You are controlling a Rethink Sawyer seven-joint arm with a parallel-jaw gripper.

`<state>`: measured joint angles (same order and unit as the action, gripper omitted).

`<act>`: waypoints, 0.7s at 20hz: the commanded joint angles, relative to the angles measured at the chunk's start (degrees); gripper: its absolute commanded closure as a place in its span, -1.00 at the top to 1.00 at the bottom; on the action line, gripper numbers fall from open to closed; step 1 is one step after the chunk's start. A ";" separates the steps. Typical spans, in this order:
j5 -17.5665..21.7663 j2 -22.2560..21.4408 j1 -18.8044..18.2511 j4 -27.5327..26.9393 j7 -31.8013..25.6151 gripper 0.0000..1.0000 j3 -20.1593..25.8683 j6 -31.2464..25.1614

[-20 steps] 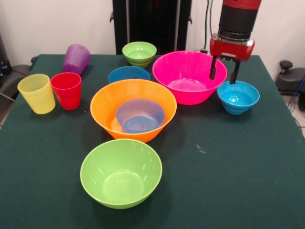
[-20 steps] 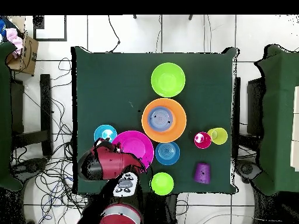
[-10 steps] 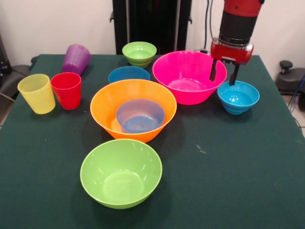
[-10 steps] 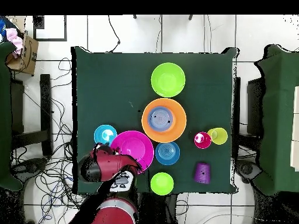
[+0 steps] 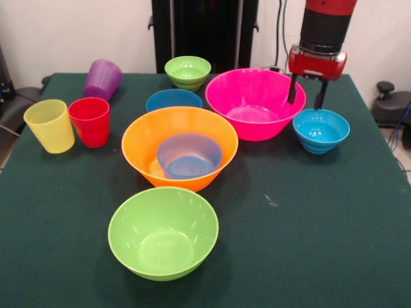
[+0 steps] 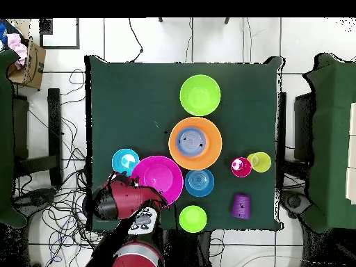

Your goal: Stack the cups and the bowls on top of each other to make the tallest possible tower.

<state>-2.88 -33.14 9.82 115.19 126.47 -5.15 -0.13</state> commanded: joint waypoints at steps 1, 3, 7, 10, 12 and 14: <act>2.12 -3.42 -0.94 2.68 4.18 1.00 6.40 -4.81; 2.00 -4.32 -1.26 3.08 4.07 1.00 6.73 -5.44; 2.72 -6.10 -2.99 4.68 3.29 1.00 8.32 -6.02; 3.02 -7.40 -3.81 5.91 2.94 1.00 9.21 -6.61; 3.20 -6.60 -3.73 5.63 2.88 1.00 8.99 -5.99; 3.45 -5.19 -3.54 5.02 2.77 1.00 8.66 -5.05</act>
<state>-2.87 -40.02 7.23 117.19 126.47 -2.56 -0.17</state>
